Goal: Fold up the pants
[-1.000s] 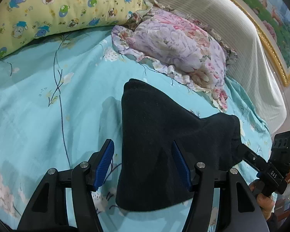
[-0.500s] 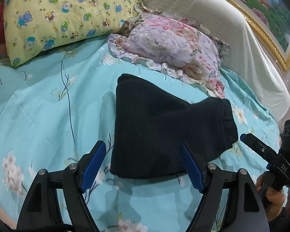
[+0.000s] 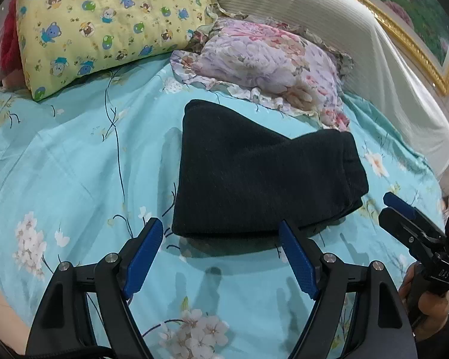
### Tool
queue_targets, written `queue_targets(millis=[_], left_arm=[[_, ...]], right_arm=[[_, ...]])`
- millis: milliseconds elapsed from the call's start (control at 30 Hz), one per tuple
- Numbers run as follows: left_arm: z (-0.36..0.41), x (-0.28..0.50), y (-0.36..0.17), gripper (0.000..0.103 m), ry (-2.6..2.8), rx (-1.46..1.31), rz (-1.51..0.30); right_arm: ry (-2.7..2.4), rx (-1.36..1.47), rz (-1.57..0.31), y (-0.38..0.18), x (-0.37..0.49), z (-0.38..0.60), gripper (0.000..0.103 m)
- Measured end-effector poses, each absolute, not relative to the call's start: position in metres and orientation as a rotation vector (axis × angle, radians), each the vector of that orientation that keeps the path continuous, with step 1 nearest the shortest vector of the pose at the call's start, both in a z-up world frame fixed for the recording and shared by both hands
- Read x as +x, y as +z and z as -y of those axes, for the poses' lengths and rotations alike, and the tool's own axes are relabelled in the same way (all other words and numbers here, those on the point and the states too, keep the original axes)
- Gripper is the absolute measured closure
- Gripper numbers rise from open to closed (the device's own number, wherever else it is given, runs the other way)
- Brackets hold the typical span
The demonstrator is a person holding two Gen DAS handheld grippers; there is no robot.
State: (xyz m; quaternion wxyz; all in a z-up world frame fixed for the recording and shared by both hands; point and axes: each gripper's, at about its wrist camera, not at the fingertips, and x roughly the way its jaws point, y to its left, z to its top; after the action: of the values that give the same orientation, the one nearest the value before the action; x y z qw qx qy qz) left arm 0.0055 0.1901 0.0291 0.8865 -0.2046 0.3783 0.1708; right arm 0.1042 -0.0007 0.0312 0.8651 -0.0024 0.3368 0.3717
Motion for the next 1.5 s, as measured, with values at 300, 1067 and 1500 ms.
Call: queue_targets(millis=[300,1067,1500], left_arm=[[-0.171,0.008,0.023,0.017,0.383,-0.317,-0.826],[-0.173,0.000,0.012,0.016,0.456,-0.290,-0.811],[-0.174,0.001,0.012,0.016,0.459,-0.287,-0.807]], right_arm=[[0.806,-0.064,-0.716,0.023,0.093,-0.011,0.001],[0.811,-0.086,-0.726,0.004,0.091,-0.025,0.001],[0.811,-0.077,-0.727,0.002,0.092,-0.024,0.001]])
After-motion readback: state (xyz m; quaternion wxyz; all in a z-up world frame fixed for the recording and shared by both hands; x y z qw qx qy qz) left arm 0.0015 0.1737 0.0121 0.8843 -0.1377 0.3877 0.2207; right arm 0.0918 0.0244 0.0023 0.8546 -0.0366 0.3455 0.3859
